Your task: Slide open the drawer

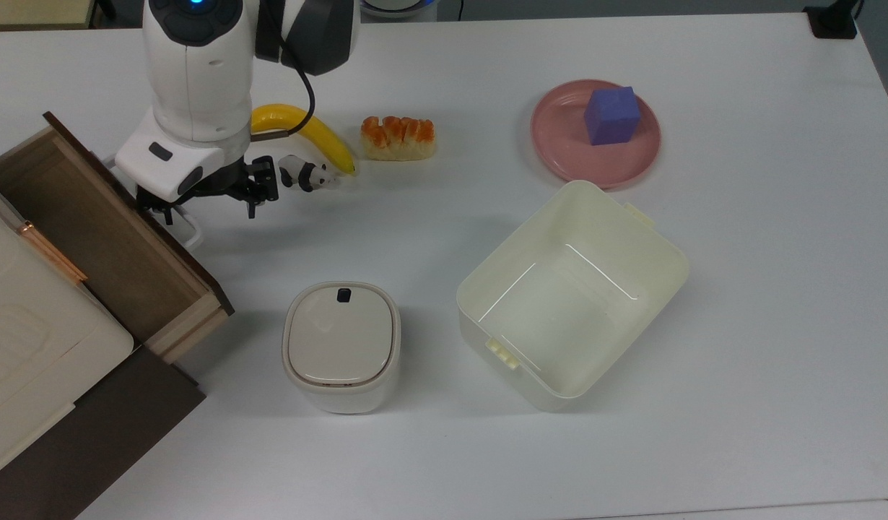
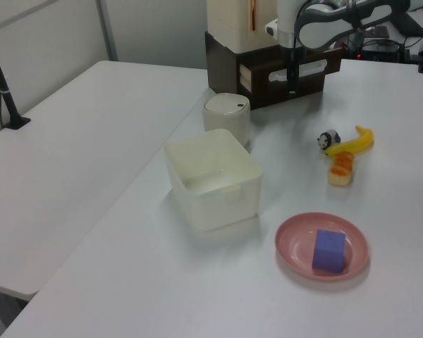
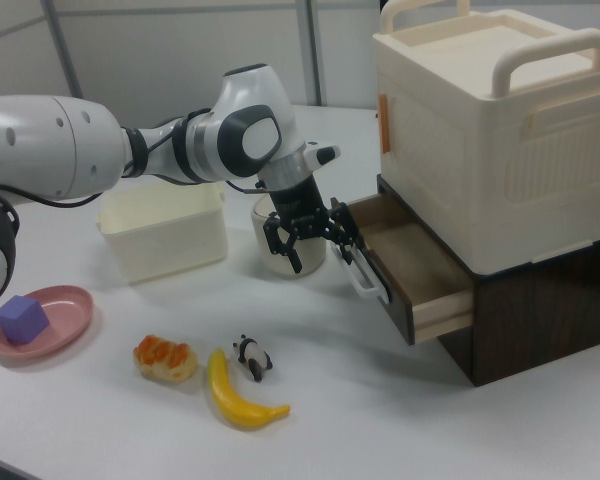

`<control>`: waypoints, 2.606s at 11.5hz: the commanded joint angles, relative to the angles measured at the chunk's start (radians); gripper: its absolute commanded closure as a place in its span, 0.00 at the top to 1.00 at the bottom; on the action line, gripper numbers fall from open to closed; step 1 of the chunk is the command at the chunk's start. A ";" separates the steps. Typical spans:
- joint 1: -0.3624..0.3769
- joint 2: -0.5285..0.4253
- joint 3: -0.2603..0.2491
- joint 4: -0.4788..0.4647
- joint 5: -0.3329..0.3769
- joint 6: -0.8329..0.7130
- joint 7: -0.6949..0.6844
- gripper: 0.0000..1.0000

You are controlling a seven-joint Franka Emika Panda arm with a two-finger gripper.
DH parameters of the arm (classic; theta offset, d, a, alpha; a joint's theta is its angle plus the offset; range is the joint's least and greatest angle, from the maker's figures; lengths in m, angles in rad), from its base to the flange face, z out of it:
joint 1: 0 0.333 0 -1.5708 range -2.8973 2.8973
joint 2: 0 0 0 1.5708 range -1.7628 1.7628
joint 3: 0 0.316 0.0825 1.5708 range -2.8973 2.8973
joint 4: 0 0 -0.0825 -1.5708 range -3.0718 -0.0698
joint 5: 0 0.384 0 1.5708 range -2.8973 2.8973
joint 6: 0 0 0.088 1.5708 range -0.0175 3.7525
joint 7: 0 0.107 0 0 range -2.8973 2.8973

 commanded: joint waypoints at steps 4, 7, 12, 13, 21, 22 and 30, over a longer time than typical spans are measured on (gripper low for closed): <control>-0.016 -0.081 0.027 -0.014 0.044 -0.058 0.045 1.00; -0.042 -0.130 0.023 -0.014 0.128 -0.057 0.044 1.00; -0.036 -0.246 -0.015 -0.012 0.246 -0.155 0.111 1.00; -0.029 -0.271 -0.026 -0.012 0.254 -0.185 0.140 1.00; -0.006 -0.412 -0.047 -0.014 0.315 -0.387 0.263 1.00; 0.011 -0.415 -0.054 -0.014 0.334 -0.387 0.322 1.00; 0.273 -0.424 -0.305 -0.014 0.332 -0.407 0.369 1.00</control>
